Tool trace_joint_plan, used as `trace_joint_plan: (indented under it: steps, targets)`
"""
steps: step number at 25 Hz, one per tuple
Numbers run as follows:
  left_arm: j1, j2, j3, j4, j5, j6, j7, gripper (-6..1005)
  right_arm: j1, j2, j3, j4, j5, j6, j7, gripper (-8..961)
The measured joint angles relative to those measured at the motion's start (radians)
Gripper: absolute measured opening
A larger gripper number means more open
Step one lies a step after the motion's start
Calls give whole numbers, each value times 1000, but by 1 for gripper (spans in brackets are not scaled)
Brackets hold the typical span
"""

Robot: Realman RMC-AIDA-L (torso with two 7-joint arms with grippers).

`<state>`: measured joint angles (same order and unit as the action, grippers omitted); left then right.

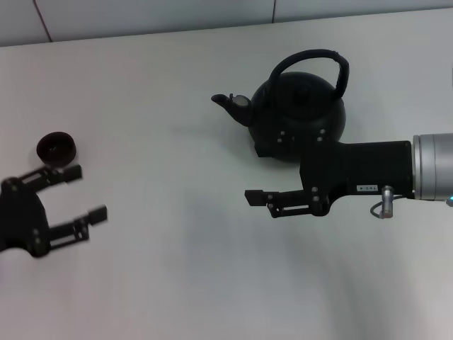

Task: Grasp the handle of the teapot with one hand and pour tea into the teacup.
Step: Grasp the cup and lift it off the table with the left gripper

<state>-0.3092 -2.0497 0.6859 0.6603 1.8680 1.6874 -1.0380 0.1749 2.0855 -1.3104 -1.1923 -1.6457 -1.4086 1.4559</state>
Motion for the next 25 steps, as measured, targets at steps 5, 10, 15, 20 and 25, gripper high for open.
trace_joint_plan:
  steps: [5, 10, 15, 20, 25]
  targets:
    - [-19, -17, -77, 1, -6, -102, -2, 798, 8, 1, -3, 23, 12, -4, -1, 760]
    - [-50, -19, -84, -95, -61, -251, 85, 798, 9, 1, -13, 28, 37, -4, -3, 759]
    - [-47, -19, -85, -220, -207, -313, 280, 798, 9, 0, -23, 25, 51, 1, -3, 759]
    - [-48, -20, -86, -251, -233, -416, 297, 798, 21, 1, -24, 21, 53, 2, -3, 759]
    - [-61, -19, -88, -309, -241, -491, 349, 797, 34, 1, -24, 25, 54, 4, -3, 759]
